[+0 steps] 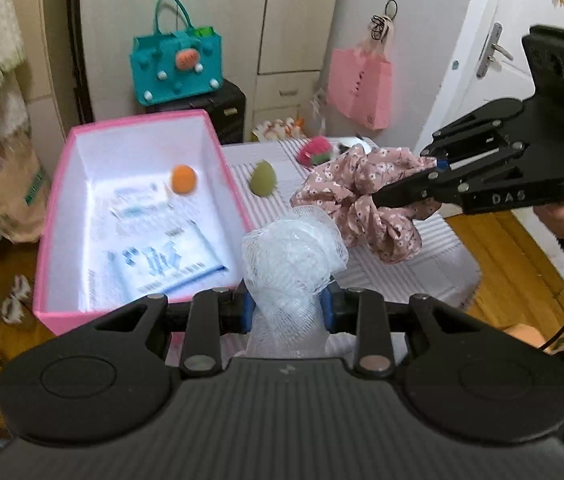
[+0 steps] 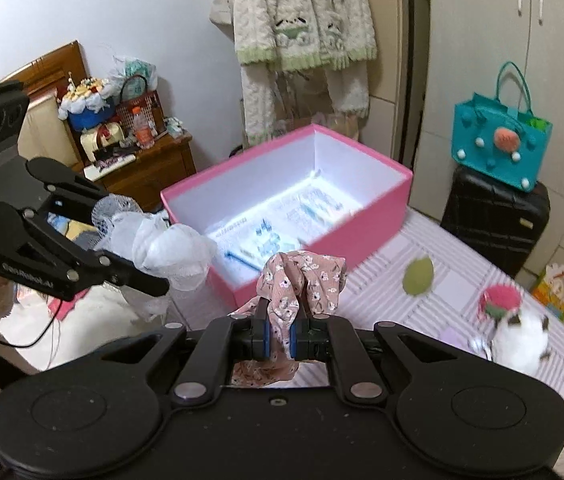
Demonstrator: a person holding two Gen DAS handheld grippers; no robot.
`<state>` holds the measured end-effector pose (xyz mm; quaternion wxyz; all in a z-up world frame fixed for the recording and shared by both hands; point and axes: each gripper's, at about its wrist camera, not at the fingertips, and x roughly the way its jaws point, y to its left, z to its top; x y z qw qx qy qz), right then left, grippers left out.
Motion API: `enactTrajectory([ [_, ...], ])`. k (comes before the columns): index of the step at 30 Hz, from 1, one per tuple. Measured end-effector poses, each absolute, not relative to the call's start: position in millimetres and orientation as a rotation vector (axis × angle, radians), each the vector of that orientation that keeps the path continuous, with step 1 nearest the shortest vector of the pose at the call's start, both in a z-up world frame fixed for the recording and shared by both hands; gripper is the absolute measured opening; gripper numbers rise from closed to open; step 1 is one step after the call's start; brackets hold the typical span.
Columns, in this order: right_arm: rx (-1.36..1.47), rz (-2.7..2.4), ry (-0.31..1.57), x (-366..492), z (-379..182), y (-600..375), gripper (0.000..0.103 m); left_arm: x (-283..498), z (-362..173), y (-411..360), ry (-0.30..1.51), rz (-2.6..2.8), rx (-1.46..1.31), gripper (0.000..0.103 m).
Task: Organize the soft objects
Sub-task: 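Lift the floral cloth and bath puff with both grippers and carry them over the pink box, then lower both grippers into the box and open them to release cloth and puff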
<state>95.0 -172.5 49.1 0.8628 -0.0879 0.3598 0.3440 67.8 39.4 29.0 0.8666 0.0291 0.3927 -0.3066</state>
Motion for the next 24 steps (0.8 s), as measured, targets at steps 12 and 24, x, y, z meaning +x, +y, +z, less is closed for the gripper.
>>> enactTrajectory([
  [12,-0.218,0.728,0.679,153,62,-112,0.011,137,32,83,0.774,-0.583,0.056,0.030],
  [24,-0.215,0.651,0.701,231,35,-85,0.012,219,-5,88,0.680,-0.314,0.209,0.031],
])
